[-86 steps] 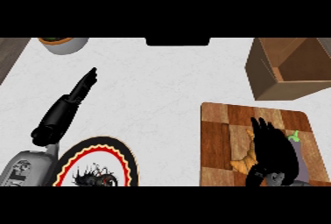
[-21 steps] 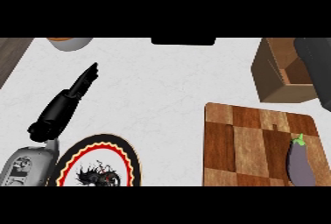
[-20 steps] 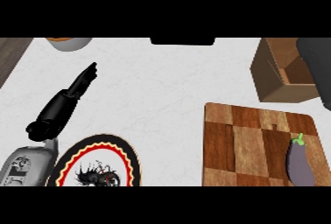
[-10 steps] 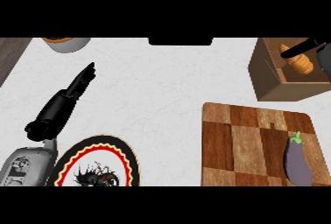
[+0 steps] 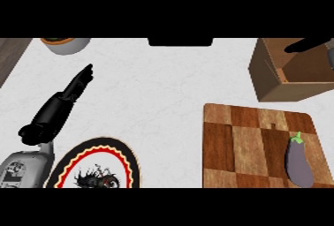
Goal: Pick the croissant from the cutting board and place it in the cardboard box
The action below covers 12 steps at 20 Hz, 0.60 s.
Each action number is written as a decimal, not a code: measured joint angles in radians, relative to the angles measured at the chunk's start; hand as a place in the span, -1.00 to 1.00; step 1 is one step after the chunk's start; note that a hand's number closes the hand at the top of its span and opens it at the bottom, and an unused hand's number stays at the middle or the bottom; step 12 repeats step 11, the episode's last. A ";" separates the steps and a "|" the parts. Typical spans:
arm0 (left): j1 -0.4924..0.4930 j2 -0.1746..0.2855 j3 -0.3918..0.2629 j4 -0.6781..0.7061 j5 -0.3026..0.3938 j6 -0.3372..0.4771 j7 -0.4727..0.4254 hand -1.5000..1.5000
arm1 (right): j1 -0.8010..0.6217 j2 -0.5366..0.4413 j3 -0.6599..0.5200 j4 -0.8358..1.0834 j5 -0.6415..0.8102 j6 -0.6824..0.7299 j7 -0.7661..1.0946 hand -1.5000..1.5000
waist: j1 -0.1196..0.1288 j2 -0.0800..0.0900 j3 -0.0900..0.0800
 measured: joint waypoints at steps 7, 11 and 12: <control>0.004 -0.005 0.004 0.007 -0.006 0.009 0.000 0.00 | 0.042 0.032 -0.240 -0.154 -0.234 -0.284 -0.158 -1.00 | -0.012 0.000 0.001; 0.014 -0.003 0.010 0.007 -0.007 0.004 -0.014 0.00 | 0.113 0.039 -0.337 -0.218 -0.345 -0.354 -0.253 -1.00 | -0.009 0.000 0.000; 0.014 -0.003 0.010 0.007 -0.007 0.004 -0.014 0.00 | 0.113 0.039 -0.337 -0.218 -0.345 -0.354 -0.253 -1.00 | -0.009 0.000 0.000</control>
